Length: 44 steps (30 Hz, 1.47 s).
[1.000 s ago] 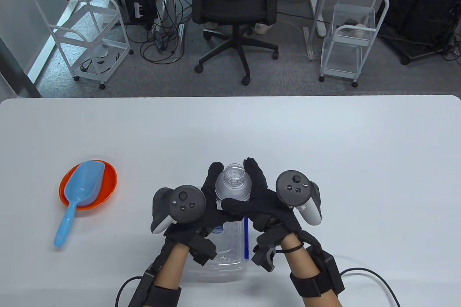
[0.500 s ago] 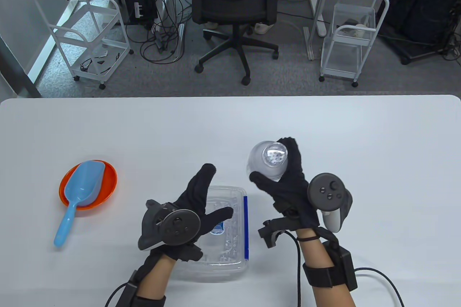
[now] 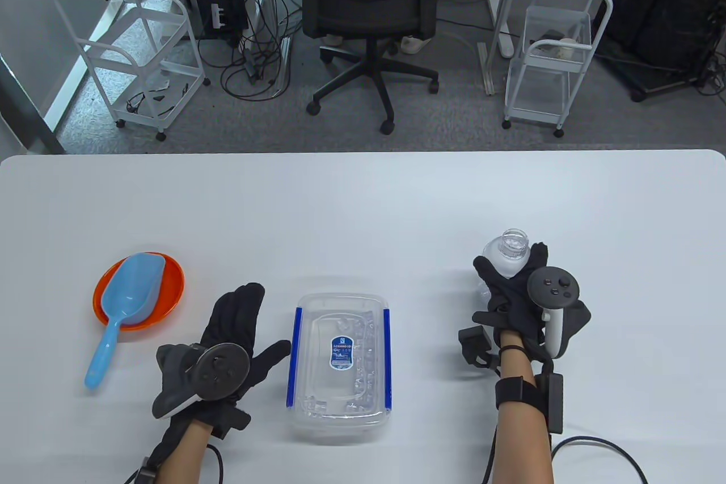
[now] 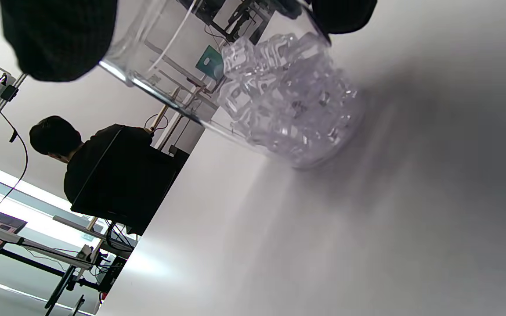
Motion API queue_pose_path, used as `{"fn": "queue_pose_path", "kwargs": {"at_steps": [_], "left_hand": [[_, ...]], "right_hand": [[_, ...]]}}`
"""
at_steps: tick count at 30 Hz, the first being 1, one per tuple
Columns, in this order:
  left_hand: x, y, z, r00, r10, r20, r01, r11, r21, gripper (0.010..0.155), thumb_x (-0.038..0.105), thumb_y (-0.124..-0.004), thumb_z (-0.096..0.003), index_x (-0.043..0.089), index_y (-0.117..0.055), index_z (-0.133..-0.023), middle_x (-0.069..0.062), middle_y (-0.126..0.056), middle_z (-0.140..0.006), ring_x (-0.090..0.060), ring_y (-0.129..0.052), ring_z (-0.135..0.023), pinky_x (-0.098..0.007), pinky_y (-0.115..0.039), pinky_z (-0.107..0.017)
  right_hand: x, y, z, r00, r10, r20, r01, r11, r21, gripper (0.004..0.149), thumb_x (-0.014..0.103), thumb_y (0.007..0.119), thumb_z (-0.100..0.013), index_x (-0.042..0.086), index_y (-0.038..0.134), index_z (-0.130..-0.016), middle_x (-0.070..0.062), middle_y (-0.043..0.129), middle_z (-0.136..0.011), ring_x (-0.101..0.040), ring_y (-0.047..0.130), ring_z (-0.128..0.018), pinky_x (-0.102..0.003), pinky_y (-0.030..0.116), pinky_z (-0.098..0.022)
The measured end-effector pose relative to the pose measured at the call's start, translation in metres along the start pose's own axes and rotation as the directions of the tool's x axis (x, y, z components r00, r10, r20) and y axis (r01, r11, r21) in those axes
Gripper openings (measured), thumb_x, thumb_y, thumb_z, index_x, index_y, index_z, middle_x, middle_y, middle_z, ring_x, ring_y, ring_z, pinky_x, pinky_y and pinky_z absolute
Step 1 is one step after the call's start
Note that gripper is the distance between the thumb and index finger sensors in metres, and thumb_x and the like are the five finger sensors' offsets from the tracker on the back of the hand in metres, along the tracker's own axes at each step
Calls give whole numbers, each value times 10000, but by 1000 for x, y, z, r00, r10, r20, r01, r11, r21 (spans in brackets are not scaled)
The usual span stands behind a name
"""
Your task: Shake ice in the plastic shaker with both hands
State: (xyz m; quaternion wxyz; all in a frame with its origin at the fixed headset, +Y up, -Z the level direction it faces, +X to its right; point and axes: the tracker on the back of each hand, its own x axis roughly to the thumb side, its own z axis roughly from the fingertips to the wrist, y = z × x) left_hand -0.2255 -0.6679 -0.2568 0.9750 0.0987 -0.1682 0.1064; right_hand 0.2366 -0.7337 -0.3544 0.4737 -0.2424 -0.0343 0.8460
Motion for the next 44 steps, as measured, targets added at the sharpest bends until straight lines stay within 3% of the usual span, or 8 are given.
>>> {"fn": "queue_pose_path", "kwargs": {"at_steps": [2,6,10,14,17,19,24,44], "left_hand": [[1,-3,1,999,-36,7,36,999,-14,918,650,-586,-544,155,-59,-1109,-258,-395,-1192,-544,-517,-1055,-577,-568,-754],[3,-6,3,992,-126,26,127,992,-16,923,644,-588,-538,127,-75,-1106,-278,-402,-1177,-561,-515,-1039,-593,-571,-735],[5,-7,3,984,-173,42,175,984,-29,900,646,-589,-533,74,-243,-1136,-339,-420,-1164,-606,-524,-1017,-633,-575,-711],[5,-11,2,987,-147,67,152,985,-82,900,645,-587,-536,57,-273,-1140,-362,-381,-1167,-636,-471,-1015,-663,-540,-704],[6,-13,1,984,-165,71,171,981,-95,899,654,-580,-535,83,-252,-1147,-363,-358,-1175,-643,-447,-1021,-674,-520,-709],[7,-15,1,981,-176,79,184,977,-112,895,655,-579,-535,82,-269,-1149,-372,-356,-1172,-657,-443,-1014,-682,-521,-703],[10,-21,2,967,-230,109,245,958,-149,893,656,-577,-533,83,-284,-1153,-378,-338,-1171,-664,-421,-1012,-690,-507,-701],[14,-26,-2,961,-261,97,274,946,-172,898,666,-556,-538,108,-221,-1156,-359,-288,-1187,-652,-374,-1034,-690,-469,-722]], "right_hand": [[0,1,1,1000,3,1,-3,1000,4,1062,614,744,-472,251,-95,-1011,-105,137,-1184,-466,353,-1112,-638,508,-762],[3,-4,11,998,33,58,-34,999,7,1084,643,682,-481,189,-168,-977,-206,-87,-1111,-554,4,-991,-700,155,-683],[20,-18,36,961,143,238,-137,990,-42,911,573,636,-555,216,-49,-1039,-154,-91,-1112,-532,-55,-953,-693,97,-634],[39,-24,74,822,376,427,-355,926,-131,868,550,621,-579,188,-6,-1058,-175,-42,-1120,-556,6,-948,-709,143,-615],[50,-14,113,645,491,586,-470,859,-203,786,551,622,-576,158,203,-1113,-198,130,-1160,-579,115,-971,-726,207,-610],[51,-2,130,606,499,619,-516,839,-171,734,534,644,-561,151,354,-1116,-222,296,-1170,-597,193,-983,-744,247,-612],[48,22,145,479,559,676,-629,756,-179,749,537,632,-559,140,339,-1121,-240,285,-1175,-609,199,-986,-759,258,-611],[38,25,136,522,511,683,-659,750,-58,785,546,611,-560,135,250,-1123,-240,194,-1173,-605,149,-975,-752,229,-610]]}}
